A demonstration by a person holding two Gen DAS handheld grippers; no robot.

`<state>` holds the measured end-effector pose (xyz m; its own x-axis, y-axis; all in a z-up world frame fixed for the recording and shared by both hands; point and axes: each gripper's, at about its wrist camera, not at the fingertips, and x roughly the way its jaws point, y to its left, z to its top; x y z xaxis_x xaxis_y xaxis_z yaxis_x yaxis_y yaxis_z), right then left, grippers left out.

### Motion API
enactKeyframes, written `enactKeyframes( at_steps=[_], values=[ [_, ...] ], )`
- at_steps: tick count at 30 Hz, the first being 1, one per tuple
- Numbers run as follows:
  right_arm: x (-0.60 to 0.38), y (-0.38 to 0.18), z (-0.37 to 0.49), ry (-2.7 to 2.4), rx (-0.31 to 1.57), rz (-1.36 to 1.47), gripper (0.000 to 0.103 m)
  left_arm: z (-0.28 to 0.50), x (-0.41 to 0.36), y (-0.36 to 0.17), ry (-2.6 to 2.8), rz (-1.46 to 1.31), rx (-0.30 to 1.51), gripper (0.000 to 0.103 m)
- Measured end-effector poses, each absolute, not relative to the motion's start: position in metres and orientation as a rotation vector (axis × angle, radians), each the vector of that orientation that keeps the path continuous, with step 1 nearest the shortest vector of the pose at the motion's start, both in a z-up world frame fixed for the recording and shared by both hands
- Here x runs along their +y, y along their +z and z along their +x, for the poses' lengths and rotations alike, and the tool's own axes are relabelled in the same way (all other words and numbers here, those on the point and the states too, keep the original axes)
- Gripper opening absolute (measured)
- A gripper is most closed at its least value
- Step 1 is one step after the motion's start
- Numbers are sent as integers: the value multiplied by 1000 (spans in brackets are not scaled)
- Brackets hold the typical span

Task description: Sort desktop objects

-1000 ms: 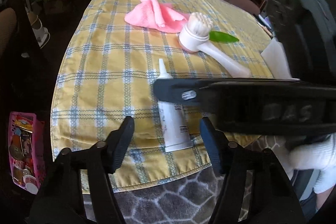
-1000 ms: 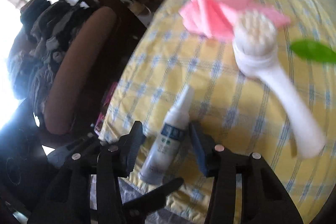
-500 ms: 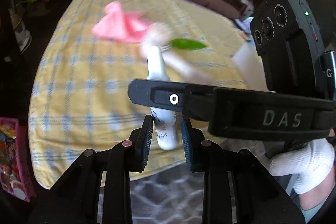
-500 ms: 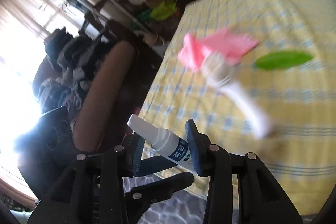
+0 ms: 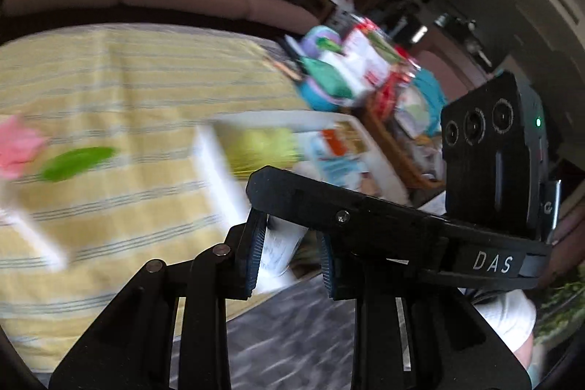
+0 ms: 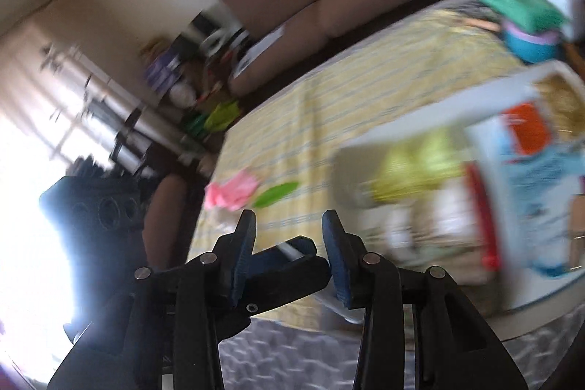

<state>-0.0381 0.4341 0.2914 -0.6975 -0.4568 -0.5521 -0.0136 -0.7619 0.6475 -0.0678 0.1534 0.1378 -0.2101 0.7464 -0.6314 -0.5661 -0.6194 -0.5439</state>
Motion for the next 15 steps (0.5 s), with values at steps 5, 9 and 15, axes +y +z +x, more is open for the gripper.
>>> enactKeyframes(
  at_steps=[5, 9, 15],
  values=[
    [503, 268, -32, -2536, -1020, 1123, 40, -75, 253, 120, 1840, -1215, -227, 24],
    [520, 258, -26, -2543, -1044, 1109, 40, -77, 294, 104, 1848, -1249, -143, 24],
    [522, 251, -16, -2588, -955, 1150, 60, -79, 271, 97, 1912, -1257, -40, 51]
  ],
)
